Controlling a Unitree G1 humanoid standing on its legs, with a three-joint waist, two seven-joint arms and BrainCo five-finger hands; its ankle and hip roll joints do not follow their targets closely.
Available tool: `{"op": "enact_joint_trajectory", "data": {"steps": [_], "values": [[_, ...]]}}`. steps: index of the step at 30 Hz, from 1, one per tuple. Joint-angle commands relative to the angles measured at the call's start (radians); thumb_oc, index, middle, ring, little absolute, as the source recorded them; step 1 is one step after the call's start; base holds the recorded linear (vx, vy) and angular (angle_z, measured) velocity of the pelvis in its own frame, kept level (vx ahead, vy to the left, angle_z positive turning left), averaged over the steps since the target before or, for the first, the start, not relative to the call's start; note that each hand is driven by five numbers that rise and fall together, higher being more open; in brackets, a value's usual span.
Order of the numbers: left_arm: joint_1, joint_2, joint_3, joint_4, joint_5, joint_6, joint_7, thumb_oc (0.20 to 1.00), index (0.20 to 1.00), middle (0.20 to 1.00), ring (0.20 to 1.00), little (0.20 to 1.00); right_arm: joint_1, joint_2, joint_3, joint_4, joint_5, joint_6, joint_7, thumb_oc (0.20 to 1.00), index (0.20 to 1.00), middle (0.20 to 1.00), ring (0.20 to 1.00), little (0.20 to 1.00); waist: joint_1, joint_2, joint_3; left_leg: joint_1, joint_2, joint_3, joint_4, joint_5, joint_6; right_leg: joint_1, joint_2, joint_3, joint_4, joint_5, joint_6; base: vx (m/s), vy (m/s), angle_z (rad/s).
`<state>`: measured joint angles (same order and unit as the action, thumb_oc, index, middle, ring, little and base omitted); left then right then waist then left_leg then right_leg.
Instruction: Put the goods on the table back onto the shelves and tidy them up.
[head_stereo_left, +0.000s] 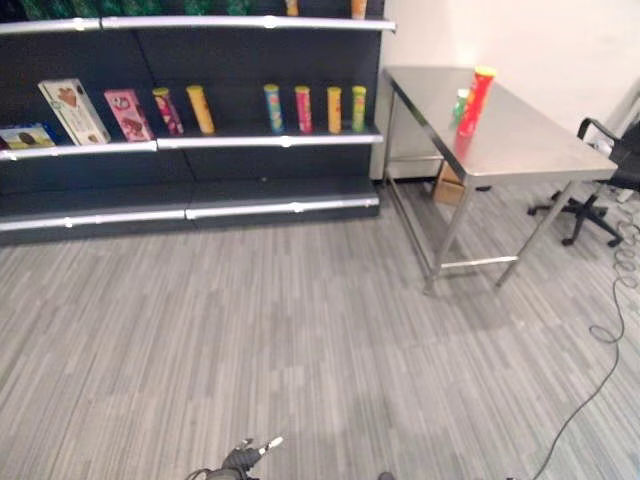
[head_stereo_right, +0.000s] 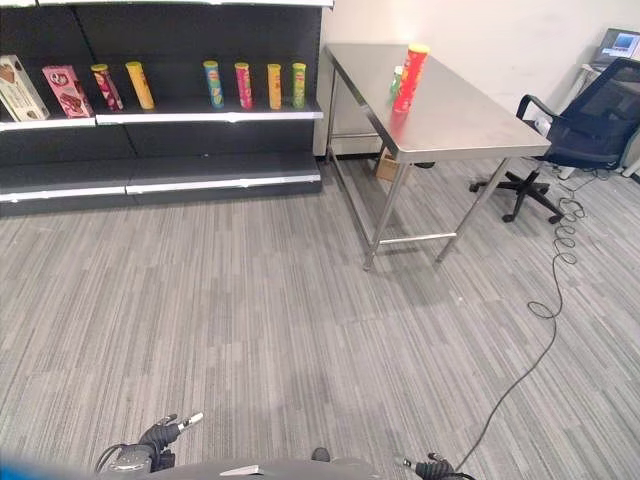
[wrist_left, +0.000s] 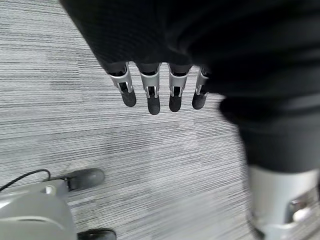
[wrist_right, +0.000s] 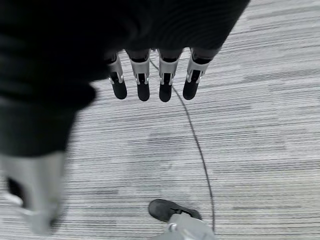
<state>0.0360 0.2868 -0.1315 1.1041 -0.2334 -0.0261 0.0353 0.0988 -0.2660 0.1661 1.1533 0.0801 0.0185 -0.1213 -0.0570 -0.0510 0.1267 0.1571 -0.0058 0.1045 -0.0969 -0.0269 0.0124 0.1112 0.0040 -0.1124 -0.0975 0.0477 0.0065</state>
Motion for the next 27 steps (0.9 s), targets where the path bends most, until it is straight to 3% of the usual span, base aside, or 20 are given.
{"op": "enact_joint_trajectory", "data": {"steps": [1, 17, 27], "values": [[-0.047, 0.016, -0.012, 0.009, -0.011, -0.022, -0.004, 1.000, 1.000, 1.000, 1.000, 1.000, -0.067, -0.032, 0.025, 0.011, 0.010, -0.008, -0.004, 1.000, 1.000, 1.000, 1.000, 1.000, -0.018, 0.021, 0.007, -0.012, 0.072, 0.077, 0.010, -0.015, -0.079, 0.012, -0.070, -0.004, 0.010, -0.098, 0.124, 0.00, 0.000, 0.00], [-0.047, 0.006, -0.040, 0.059, 0.067, -0.021, -0.006, 1.000, 1.000, 1.000, 1.000, 1.000, -0.086, -0.040, 0.042, 0.021, -0.009, -0.008, -0.003, 1.000, 1.000, 1.000, 1.000, 1.000, -0.017, 0.028, 0.011, -0.020, 0.066, 0.076, 0.010, -0.015, -0.075, 0.005, -0.076, 0.000, 0.010, -0.090, 0.129, 0.00, 0.004, 0.00], [-0.061, 0.006, -0.056, 0.077, 0.106, -0.020, 0.006, 1.000, 1.000, 1.000, 1.000, 1.000, -0.110, -0.036, 0.068, 0.004, -0.031, -0.005, -0.005, 1.000, 1.000, 1.000, 1.000, 1.000, -0.011, 0.025, 0.023, -0.040, 0.049, 0.085, 0.010, -0.021, -0.055, -0.034, -0.093, 0.029, 0.014, -0.067, 0.145, -0.01, 0.042, -0.06]]}}
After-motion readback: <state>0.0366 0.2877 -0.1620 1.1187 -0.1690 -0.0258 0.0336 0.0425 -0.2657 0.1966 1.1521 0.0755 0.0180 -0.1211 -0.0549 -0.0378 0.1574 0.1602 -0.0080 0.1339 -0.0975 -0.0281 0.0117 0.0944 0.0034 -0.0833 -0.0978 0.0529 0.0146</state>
